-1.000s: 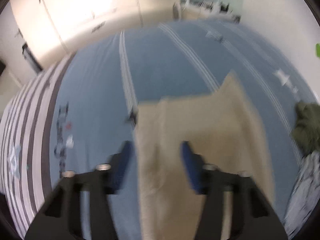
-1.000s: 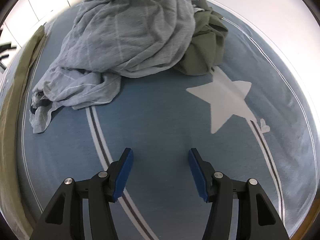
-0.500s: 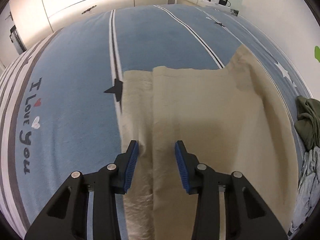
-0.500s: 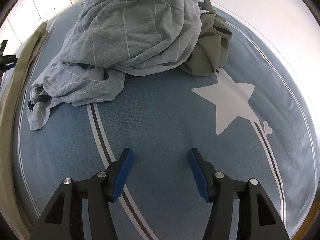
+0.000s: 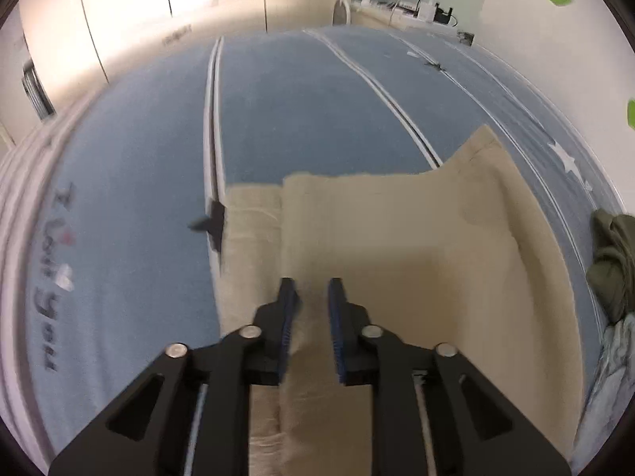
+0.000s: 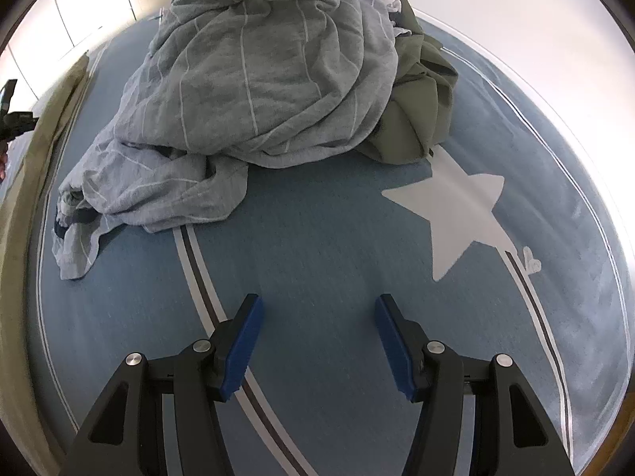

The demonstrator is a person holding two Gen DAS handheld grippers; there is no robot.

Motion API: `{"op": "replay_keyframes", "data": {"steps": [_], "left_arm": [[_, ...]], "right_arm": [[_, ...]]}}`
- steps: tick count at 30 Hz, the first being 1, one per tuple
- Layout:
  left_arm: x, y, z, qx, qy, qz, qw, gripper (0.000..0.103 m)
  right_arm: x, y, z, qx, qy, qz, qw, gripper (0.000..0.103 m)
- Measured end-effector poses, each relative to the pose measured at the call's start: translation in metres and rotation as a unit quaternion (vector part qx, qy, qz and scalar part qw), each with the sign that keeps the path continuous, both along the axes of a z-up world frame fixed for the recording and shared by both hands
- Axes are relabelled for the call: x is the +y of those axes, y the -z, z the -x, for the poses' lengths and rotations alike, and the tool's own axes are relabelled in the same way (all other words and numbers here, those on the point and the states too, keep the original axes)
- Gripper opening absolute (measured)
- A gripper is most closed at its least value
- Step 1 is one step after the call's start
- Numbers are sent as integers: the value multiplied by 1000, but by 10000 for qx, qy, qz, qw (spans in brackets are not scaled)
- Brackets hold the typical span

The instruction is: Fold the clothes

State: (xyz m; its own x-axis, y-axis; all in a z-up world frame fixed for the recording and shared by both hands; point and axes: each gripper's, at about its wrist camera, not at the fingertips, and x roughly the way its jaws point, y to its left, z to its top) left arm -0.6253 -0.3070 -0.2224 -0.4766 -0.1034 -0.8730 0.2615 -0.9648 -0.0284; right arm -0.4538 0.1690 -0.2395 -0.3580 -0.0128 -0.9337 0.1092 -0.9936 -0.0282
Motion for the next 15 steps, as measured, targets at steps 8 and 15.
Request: {"op": "replay_keyframes", "data": {"steps": [8,15], "left_arm": [[16,10,8,-156,232,455,9986,3],[7,-5,12,42,-34,689,9976,0]], "right_arm": [[-17,-4,5,18,22,22,10000,55],[-31,-9,10,18,55,38,10000,55]]}}
